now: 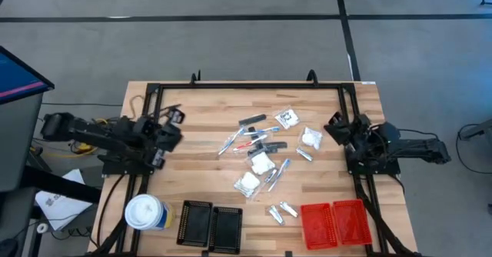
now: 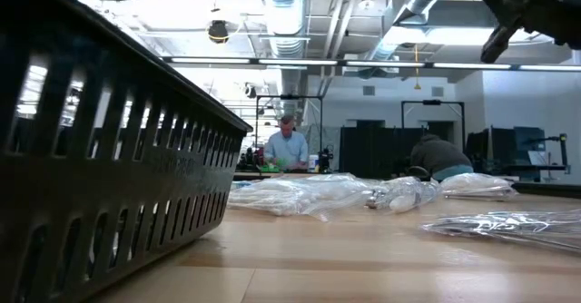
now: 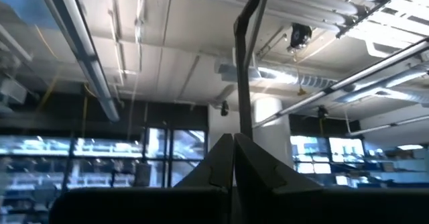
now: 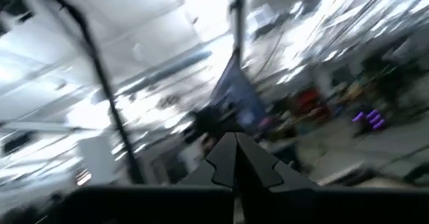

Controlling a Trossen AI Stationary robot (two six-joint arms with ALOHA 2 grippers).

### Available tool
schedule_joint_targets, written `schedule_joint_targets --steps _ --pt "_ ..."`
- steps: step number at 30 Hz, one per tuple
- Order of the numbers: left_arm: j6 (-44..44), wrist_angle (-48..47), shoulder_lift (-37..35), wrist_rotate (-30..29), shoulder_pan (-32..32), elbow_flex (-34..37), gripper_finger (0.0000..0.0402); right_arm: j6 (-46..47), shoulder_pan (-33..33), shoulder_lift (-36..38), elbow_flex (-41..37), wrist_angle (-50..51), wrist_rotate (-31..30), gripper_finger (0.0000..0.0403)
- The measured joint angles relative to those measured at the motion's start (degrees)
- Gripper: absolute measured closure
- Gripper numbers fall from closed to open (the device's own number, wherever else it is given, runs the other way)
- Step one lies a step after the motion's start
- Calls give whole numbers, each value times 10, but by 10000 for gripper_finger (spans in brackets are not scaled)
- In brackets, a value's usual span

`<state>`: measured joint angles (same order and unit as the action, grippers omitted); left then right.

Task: Pick & Place Travel size toiletries
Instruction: Put the cotton pack into the left black bin

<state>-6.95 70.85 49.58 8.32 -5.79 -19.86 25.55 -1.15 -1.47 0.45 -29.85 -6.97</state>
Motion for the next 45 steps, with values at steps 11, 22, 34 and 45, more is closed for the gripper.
schedule_joint_targets --steps 11,22,34,45 --pt "-9 2 81 12 -48 -38 394 -6 -1 0 0 4 -130 403" --pt "20 -221 79 -19 -48 -99 394 -46 0 0 0 -49 -121 403" --pt "37 -273 62 -28 -48 -120 394 -61 83 -126 48 44 -51 403" --pt "37 -286 58 -27 -48 -120 394 -12 168 -415 271 259 -148 403"
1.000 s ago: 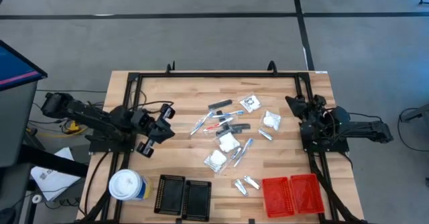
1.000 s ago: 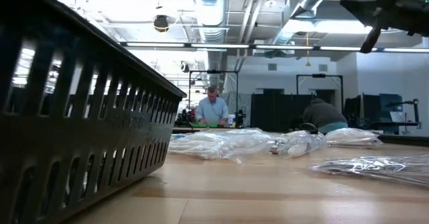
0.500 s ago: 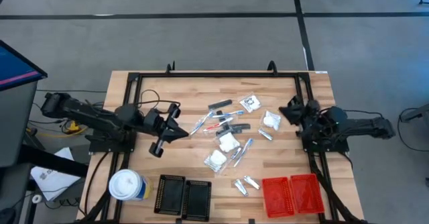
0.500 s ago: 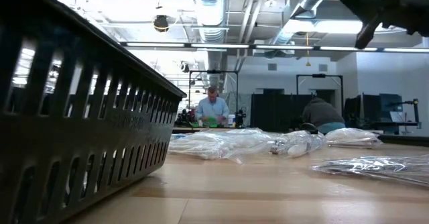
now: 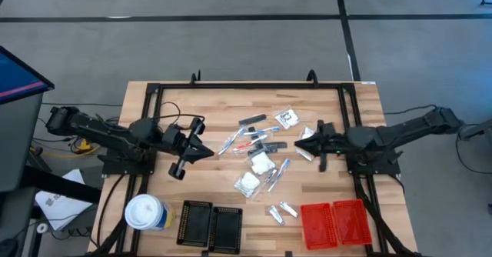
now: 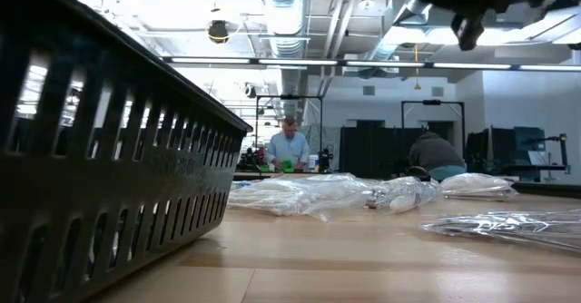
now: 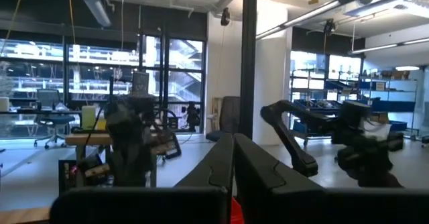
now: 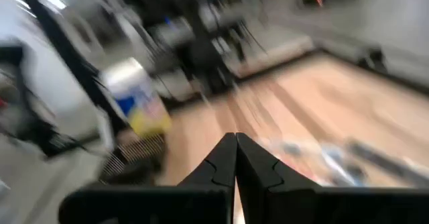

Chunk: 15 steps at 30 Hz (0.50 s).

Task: Pick & Place Travel size toiletries
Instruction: Put the cotton pack into the left black bin

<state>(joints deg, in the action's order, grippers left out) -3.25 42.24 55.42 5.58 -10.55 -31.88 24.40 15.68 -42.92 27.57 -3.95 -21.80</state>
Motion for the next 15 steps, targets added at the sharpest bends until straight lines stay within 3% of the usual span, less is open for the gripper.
schedule_joint_targets --steps 8,15 --pt "-4 -45 -31 0 0 0 394 177 -15 -190 150 316 -21 403" --pt "-4 -71 -50 0 0 0 394 190 -48 -288 236 410 -23 403"
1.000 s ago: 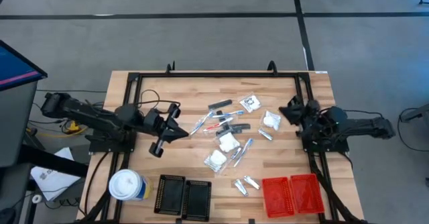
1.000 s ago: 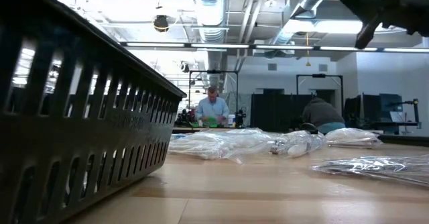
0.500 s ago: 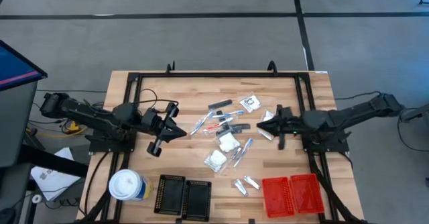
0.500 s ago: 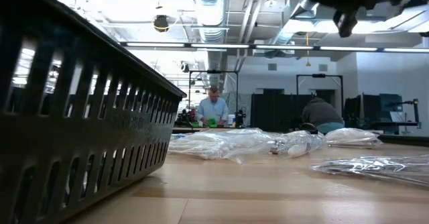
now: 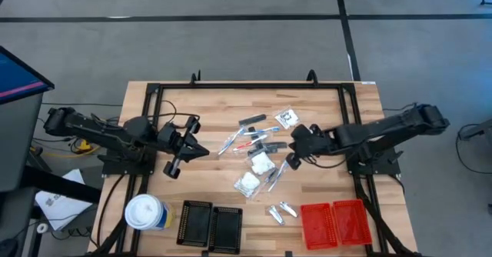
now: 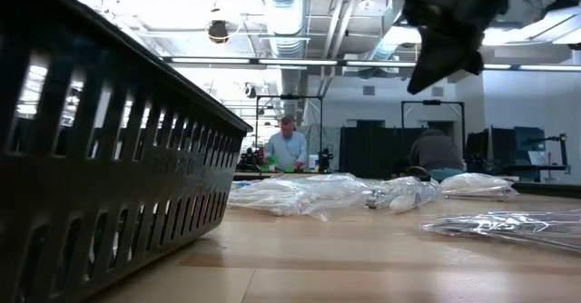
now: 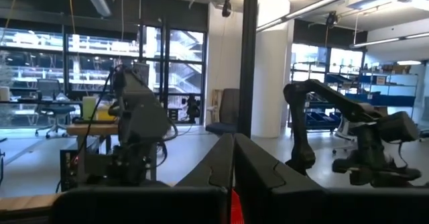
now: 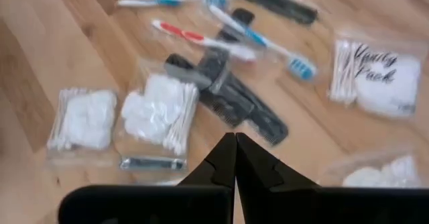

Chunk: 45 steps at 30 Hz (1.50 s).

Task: Pick & Place Travel size toiletries
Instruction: Put the cotton pack into the left black bin

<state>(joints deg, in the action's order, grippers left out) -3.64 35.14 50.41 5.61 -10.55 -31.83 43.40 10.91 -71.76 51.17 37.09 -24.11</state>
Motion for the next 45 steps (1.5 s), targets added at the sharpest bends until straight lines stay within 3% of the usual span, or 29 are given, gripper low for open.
schedule_joint_targets --steps 9,15,19,27,33,36,40,45 --pt "-3 -5 7 0 0 0 394 -78 -24 -40 35 -30 -17 403" --pt "-14 -10 7 0 0 0 394 -39 -57 -42 36 1 -169 403" --pt "-18 -16 7 0 0 0 394 4 -92 -43 32 20 -170 403" --pt "-29 -20 7 0 0 0 394 48 -184 -44 -13 20 -79 403" --pt "-34 -21 7 0 0 0 394 -14 -359 -45 -13 4 164 403" --pt "-44 -22 7 0 0 0 394 -65 -423 -50 -13 -29 233 398" --pt "-44 -29 7 2 0 0 394 -96 -479 -53 -13 -45 308 361" --pt "-43 -29 7 2 0 0 394 -98 -503 -76 -13 -48 333 275"
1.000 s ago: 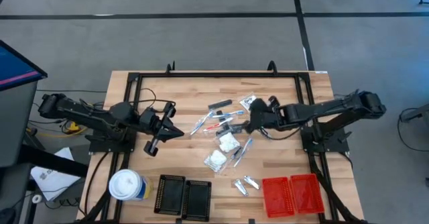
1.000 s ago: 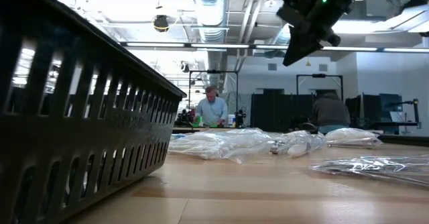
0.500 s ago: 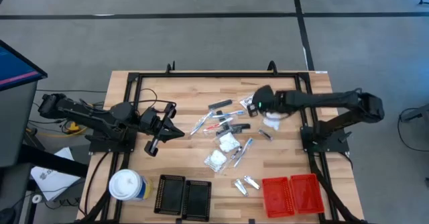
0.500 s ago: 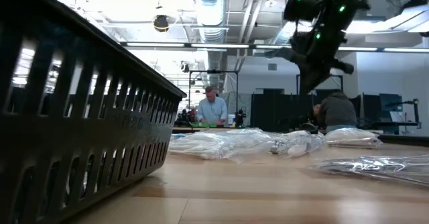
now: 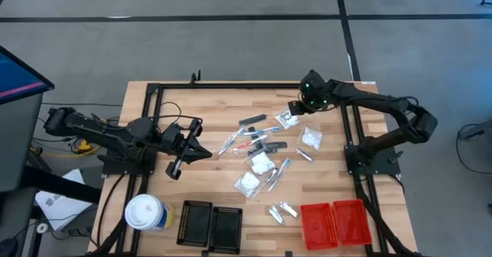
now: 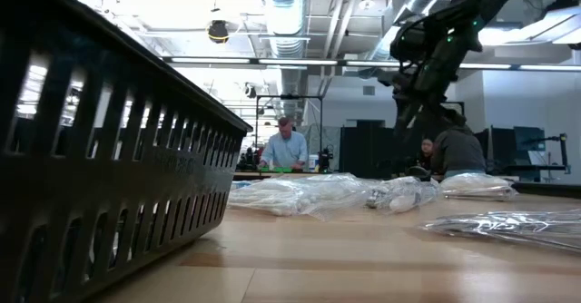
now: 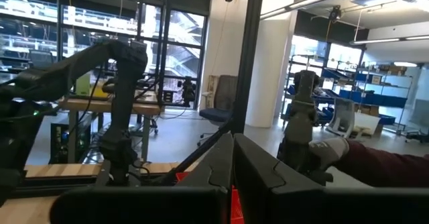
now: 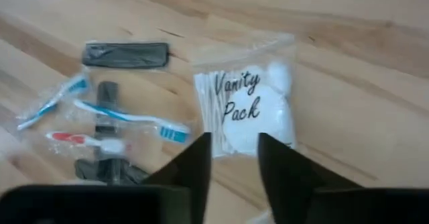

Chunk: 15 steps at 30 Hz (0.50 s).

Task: Pick & Place Travel size toiletries
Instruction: Put the cotton pack into the left black bin

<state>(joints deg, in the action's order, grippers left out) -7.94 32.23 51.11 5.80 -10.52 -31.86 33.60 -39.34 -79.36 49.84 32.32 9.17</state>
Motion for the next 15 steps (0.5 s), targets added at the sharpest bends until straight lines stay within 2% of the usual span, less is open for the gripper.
schedule_joint_targets --steps 5,8,11,15 --pt "0 0 0 0 0 0 394 8 -6 -54 0 1 0 190" --pt "0 0 0 -1 0 0 394 7 -5 -87 0 -4 0 160" --pt "0 0 0 -3 0 0 394 7 -6 -108 0 -20 0 154" --pt "0 -1 0 -3 0 0 394 17 -6 -125 0 -33 0 166"
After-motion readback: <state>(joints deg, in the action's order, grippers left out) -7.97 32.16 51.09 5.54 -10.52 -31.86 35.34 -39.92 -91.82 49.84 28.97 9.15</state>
